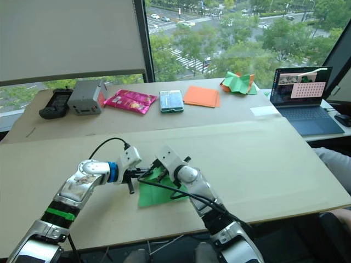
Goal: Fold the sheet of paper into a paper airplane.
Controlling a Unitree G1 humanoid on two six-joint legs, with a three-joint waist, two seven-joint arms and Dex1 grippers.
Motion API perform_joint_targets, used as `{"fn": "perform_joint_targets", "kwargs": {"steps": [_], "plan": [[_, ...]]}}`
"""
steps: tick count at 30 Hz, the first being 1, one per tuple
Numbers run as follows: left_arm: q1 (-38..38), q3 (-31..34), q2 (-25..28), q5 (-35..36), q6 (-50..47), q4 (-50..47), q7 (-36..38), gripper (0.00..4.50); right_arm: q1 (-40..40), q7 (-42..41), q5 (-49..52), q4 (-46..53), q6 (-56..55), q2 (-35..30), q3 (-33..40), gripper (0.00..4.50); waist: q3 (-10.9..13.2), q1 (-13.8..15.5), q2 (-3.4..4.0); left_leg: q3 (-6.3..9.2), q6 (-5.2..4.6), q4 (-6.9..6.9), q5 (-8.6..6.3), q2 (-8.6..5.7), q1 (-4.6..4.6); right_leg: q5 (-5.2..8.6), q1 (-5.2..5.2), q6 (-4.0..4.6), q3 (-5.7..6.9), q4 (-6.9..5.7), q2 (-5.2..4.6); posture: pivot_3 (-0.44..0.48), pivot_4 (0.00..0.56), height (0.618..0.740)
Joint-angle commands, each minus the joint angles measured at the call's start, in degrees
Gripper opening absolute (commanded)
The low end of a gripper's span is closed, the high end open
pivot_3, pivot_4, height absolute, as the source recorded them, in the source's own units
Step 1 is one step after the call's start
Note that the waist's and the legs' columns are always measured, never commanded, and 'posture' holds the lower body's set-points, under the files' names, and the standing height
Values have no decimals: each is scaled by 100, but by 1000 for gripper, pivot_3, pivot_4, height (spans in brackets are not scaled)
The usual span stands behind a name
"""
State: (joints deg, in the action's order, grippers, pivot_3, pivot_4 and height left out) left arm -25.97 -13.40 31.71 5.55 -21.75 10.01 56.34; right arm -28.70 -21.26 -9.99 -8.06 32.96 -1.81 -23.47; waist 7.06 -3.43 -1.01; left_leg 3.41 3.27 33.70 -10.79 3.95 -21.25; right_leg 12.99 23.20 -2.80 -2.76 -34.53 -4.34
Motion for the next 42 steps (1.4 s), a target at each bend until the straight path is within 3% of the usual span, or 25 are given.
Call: {"fn": "perform_joint_targets", "kwargs": {"steps": [1, 27, 30, 38, 42], "plan": [[22, -133, 80, -188, 192, 123, 60, 51, 80, -57, -11, -7, 211, -29, -48, 0, -1, 0, 1, 0, 0, 0, 0, 0, 0, 0, 0, 0, 0, 0, 0, 0, 150, 706], [1499, 131, 862, -39, -105, -1046, 181, 51, 80, -73, -3, 1, 249, -17, -73, 0, -7, -18, 22, 0, 41, -3, -25, 1, 17, 1, 10, 2, 1, 9, -5, 0, 150, 706], [1476, 257, 899, 26, -148, -1168, 112, 51, 92, -83, -3, 12, 233, -21, -91, 0, -5, -26, 25, -1, 41, -4, -25, 1, 17, 1, 11, 2, 1, 11, -6, 0, 150, 706], [588, 1233, 628, 1067, -864, -1582, -77, 51, 128, -148, 101, 591, 278, -211, 115, 0, 37, 50, -4, 0, 36, -5, -22, 0, -18, 1, 43, 1, 3, 13, -4, 0, 150, 706], [358, 1204, 309, 1368, -1031, -1632, -86, 51, 182, -189, 129, 723, 343, -265, 171, 0, 37, 102, -6, -2, 0, 4, 0, -1, -59, -4, 71, -6, 3, 14, -4, 0, 150, 706]]}}
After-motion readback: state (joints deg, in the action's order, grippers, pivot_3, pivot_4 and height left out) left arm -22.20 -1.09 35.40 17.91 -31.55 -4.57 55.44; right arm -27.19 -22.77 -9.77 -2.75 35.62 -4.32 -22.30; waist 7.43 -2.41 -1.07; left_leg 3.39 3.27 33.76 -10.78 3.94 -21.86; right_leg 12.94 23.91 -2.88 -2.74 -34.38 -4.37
